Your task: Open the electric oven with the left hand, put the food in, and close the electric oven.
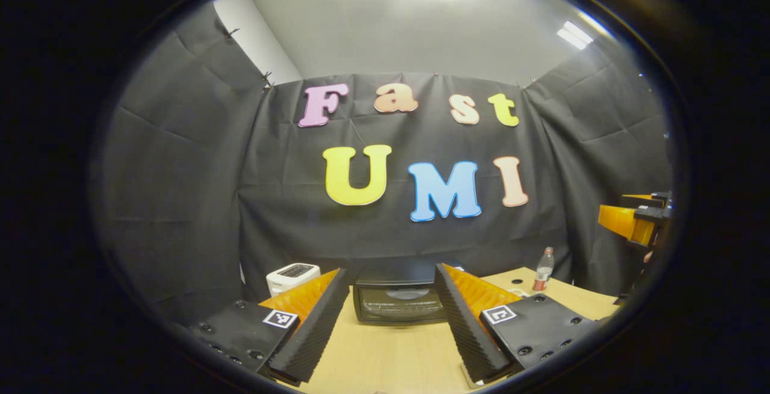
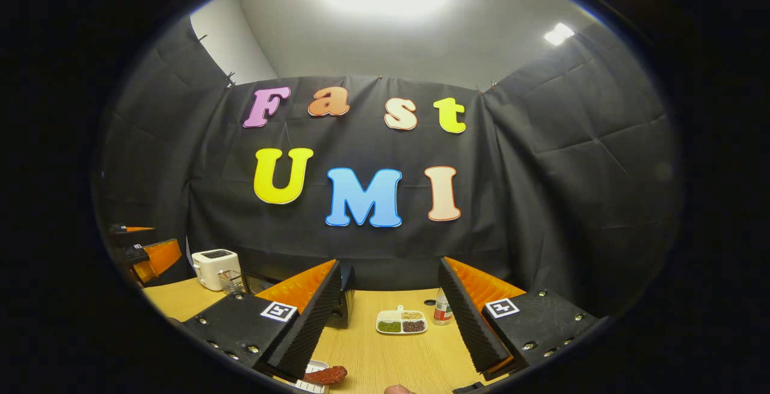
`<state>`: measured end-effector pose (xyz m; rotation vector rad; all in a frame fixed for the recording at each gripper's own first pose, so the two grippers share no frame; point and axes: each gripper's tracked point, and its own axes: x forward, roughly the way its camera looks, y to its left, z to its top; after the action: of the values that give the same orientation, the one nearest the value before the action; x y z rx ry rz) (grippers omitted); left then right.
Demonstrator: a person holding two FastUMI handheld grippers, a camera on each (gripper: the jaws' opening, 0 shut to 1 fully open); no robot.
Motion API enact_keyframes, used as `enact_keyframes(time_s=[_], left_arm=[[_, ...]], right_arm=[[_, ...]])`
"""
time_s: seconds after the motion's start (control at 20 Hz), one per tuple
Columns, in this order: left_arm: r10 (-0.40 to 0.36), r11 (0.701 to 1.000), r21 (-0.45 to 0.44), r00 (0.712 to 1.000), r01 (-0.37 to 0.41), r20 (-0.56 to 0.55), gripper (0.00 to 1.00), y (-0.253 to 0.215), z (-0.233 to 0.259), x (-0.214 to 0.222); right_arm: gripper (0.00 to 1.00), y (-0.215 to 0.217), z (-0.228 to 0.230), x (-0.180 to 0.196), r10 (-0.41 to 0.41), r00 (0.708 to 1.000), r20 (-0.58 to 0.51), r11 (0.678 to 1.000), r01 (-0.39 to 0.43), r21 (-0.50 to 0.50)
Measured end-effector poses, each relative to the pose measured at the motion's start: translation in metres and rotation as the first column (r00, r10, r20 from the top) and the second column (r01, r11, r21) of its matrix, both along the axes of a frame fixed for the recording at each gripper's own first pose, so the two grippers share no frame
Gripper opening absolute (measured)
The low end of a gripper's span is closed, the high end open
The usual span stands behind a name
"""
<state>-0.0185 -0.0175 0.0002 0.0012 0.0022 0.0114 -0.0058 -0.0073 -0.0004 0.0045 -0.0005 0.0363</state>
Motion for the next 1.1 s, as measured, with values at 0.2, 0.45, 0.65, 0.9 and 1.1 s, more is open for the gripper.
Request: enact_keyframes(time_s=[0.2, 0.45, 0.65, 0.9, 1.1], left_arm=[[0.013, 1.000, 0.004, 1.000, -0.013, 0.000, 1.00, -0.010, -0.002, -0.004], [0.017, 1.000, 0.012, 1.000, -0.017, 0.016, 0.95, -0.033, -0.003, -0.005], [0.020, 1.000, 0.013, 1.000, -0.020, 0.019, 1.00, -0.035, -0.008, 0.011], [0.028, 0.999, -0.020, 1.000, -0.028, 0.001, 0.96, -0.018, -0.022, 0.059], [0.007, 1.000, -0.018, 1.000, -0.007, -0.005, 0.95, -0.006, -0.036, 0.107]], right_arm=[[0.98, -0.003, 0.000, -0.002, 0.023, 1.000, 0.011, 1.000, -0.023, 0.001], [0.98, -0.004, -0.011, -0.007, 0.072, 0.997, 0.003, 0.997, -0.072, 0.027], [0.98, -0.005, -0.016, -0.009, 0.088, 0.996, -0.007, 0.996, -0.088, 0.022], [0.98, -0.001, -0.017, 0.007, 0.064, 0.998, -0.006, 0.998, -0.063, 0.023], [0.98, 0.005, -0.017, 0.024, 0.027, 1.000, 0.001, 0.999, -0.027, 0.018]])
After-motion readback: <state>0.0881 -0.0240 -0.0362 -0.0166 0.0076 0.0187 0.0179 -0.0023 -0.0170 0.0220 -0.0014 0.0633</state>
